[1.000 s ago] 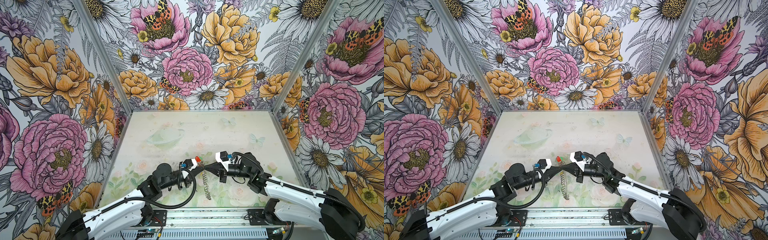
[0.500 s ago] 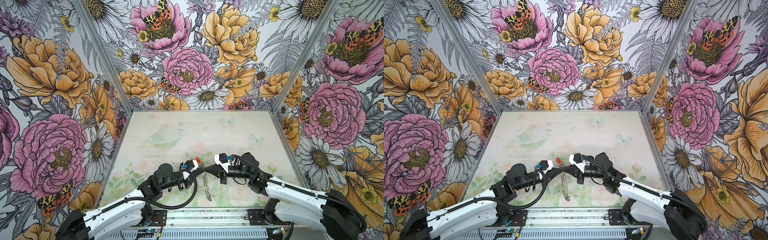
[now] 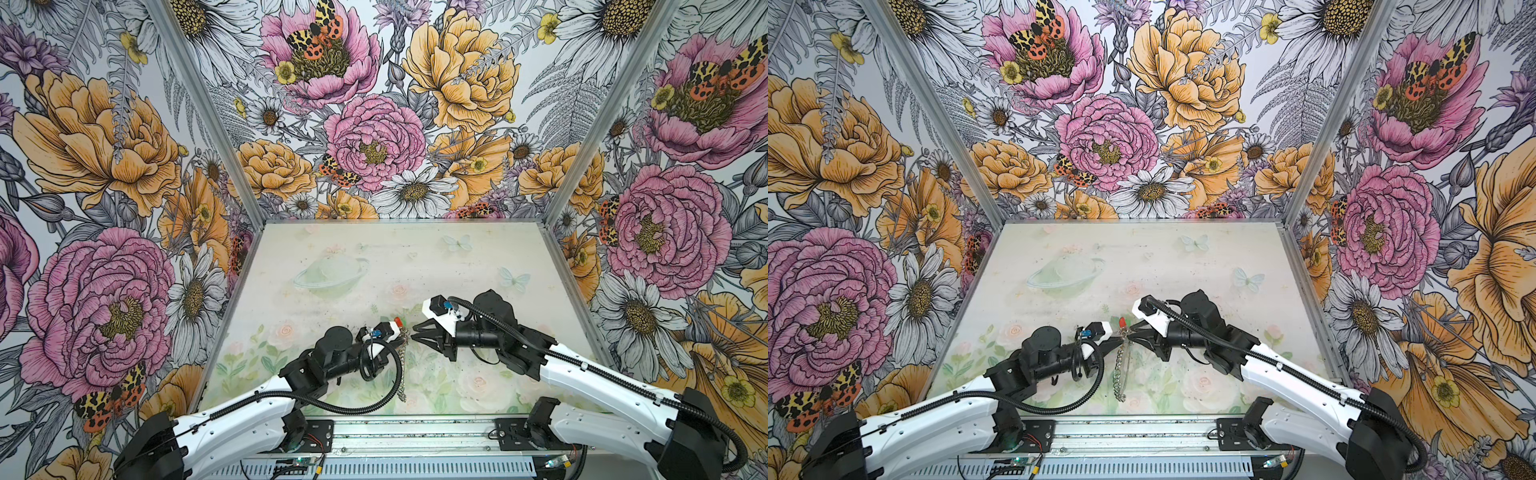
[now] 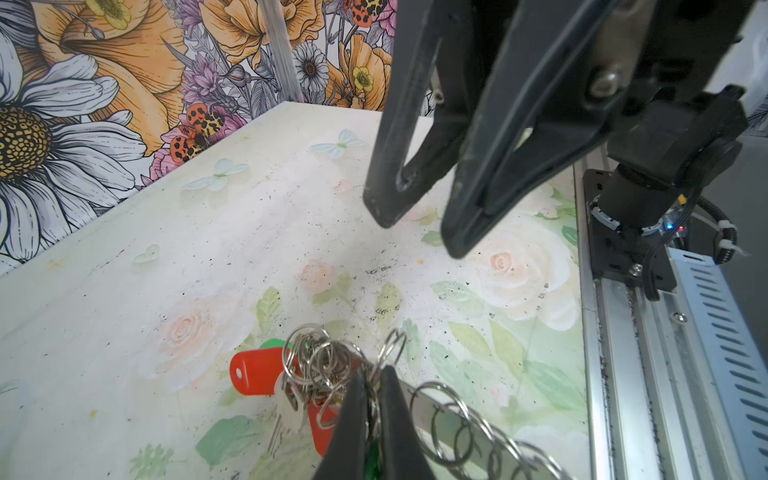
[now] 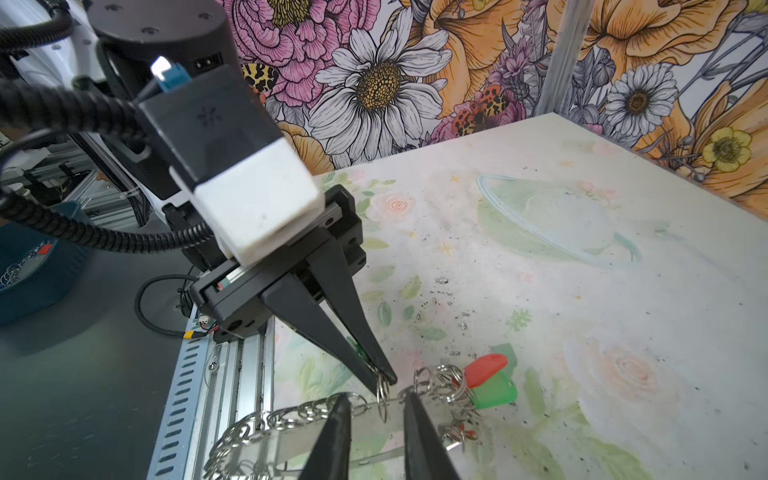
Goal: Put the keys on the keyring
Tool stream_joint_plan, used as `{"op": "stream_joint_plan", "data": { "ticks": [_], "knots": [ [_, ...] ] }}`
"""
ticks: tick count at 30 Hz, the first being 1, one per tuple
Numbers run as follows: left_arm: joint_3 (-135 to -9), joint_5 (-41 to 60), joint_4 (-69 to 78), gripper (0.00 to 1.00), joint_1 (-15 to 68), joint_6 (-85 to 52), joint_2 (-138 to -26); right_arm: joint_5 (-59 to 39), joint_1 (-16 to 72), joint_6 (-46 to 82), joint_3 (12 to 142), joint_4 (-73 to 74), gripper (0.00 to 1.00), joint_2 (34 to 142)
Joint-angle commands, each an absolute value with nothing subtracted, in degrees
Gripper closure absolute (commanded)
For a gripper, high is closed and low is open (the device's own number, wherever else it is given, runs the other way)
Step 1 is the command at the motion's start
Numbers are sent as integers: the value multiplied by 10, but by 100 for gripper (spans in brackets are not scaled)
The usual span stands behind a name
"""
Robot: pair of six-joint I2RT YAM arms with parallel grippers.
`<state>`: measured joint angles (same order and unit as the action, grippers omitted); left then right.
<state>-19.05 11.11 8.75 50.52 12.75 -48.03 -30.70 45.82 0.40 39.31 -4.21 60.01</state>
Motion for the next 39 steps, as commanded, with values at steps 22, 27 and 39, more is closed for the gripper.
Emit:
{"op": "stream_joint_plan", "data": {
  "ticks": [22,27,39],
  "knots": [
    [-201,111,112,100,513,142,-468,-318,480,44,469,-128,82,696],
    [-200,116,113,100,513,141,-464,-321,482,42,473,-127,85,706],
    [-200,122,114,100,512,141,-464,-326,483,42,479,-128,95,719]
  ]
}}
